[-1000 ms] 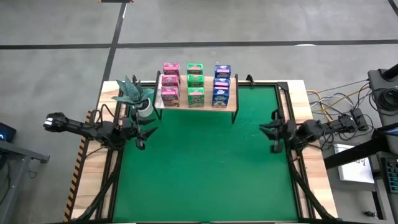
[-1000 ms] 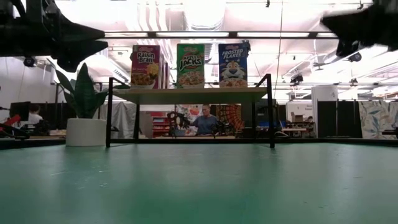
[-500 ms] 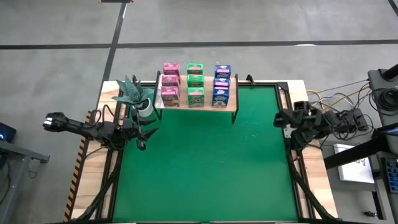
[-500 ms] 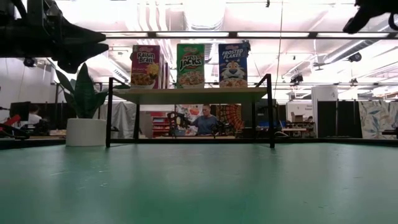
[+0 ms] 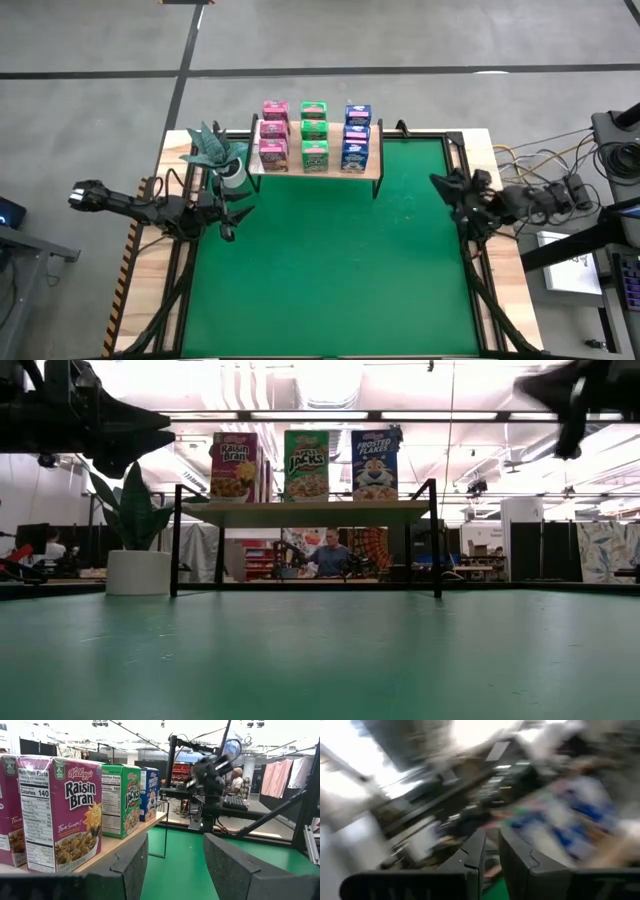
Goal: Stack cereal on shelf
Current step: Return to Home Position
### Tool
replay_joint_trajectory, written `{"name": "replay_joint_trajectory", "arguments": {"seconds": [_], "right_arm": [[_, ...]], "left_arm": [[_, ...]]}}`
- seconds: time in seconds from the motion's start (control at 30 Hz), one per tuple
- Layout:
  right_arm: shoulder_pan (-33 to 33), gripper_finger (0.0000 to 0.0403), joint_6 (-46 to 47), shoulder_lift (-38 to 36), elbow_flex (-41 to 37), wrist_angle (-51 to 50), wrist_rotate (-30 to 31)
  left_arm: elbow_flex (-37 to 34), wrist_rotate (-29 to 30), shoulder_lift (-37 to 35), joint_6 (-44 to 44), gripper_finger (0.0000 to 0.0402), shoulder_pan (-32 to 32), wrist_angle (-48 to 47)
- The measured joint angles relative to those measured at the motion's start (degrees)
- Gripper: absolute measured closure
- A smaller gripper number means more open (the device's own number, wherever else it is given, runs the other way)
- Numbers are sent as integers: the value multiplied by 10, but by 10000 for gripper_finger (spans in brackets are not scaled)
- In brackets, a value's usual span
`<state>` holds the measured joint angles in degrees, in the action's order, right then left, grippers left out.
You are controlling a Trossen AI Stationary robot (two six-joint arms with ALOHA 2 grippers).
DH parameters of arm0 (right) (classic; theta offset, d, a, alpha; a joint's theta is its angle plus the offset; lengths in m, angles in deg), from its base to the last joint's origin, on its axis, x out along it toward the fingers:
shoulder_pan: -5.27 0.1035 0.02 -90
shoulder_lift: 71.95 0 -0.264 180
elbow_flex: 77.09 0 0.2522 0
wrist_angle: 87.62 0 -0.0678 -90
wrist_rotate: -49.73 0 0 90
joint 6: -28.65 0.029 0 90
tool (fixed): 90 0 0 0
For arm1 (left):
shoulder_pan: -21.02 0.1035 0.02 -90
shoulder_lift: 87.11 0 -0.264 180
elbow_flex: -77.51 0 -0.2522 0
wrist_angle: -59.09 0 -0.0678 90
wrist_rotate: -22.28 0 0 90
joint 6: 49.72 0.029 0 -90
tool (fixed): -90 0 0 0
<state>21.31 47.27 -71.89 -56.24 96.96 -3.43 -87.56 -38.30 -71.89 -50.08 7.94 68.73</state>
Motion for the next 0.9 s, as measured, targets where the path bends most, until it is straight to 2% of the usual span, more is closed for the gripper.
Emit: {"name": "replay_joint_trajectory", "arguments": {"seconds": [0.1,0.17,0.33,0.53,0.7,0.9], "right_arm": [[-1,360,43,0,-41,-24,105],[-5,360,40,0,-64,-41,130],[-25,360,27,-1,-62,-158,133],[-35,360,-96,-1,-63,-154,92],[-49,360,-246,-1,-64,-151,107],[-48,360,-260,2,-64,-150,108]], "left_arm": [[0,0,2,0,229,0,-4],[0,0,2,0,229,0,-5],[0,0,2,0,229,0,-4],[0,0,2,0,228,0,-4],[0,0,4,0,228,0,-3],[0,0,4,0,228,0,-3]]}}
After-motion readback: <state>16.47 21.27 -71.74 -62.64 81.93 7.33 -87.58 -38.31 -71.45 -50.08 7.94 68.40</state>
